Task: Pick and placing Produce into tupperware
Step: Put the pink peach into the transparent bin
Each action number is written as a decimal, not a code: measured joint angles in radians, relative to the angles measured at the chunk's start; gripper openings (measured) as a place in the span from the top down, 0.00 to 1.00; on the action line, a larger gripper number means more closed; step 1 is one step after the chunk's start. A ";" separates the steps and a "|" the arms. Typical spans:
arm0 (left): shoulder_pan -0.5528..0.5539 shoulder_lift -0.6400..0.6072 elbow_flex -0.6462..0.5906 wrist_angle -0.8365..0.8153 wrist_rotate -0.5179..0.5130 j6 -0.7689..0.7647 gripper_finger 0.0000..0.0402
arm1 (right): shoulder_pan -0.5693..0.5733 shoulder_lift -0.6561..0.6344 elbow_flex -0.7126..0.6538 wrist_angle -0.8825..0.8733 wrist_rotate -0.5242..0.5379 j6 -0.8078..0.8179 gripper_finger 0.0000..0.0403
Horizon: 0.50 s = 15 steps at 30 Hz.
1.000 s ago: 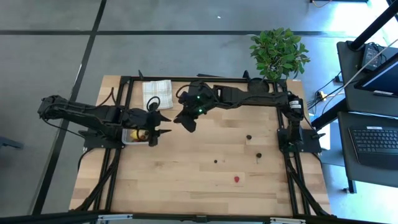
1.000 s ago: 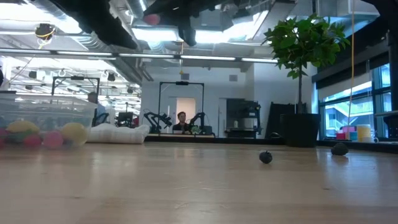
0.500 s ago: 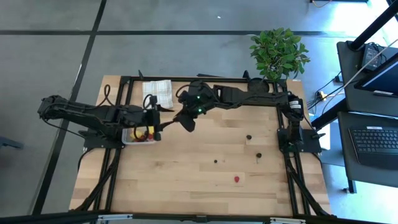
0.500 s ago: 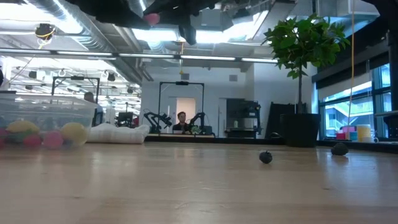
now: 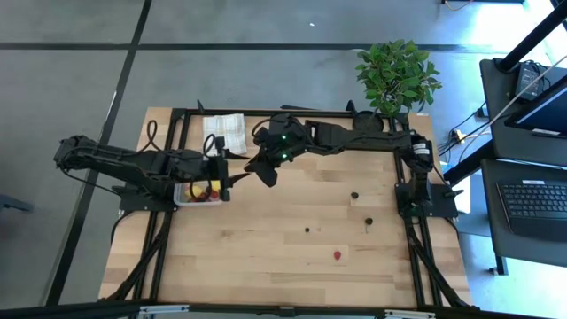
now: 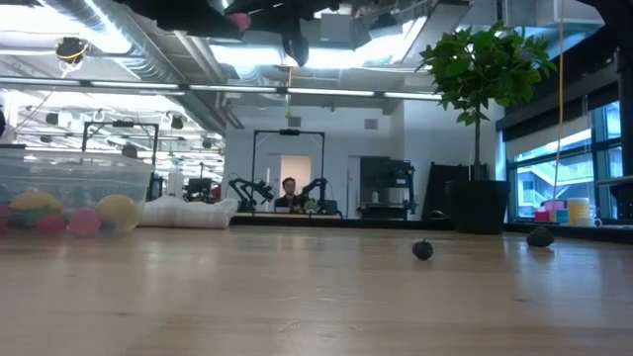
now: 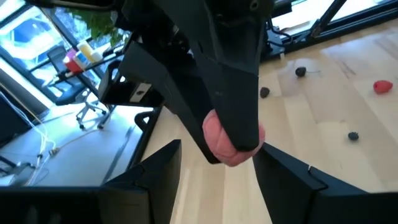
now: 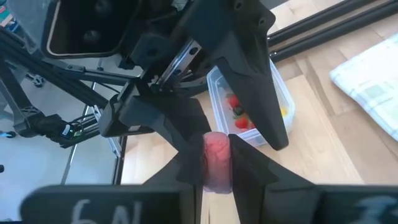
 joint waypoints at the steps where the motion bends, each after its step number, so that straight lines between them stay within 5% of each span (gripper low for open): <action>1: 0.000 0.000 0.000 0.006 0.003 0.013 0.52 | 0.000 0.000 0.000 0.000 -0.001 0.000 0.85; 15: 0.001 -0.002 -0.002 0.152 -0.050 0.173 0.52 | -0.006 -0.003 0.000 0.101 0.008 0.001 0.85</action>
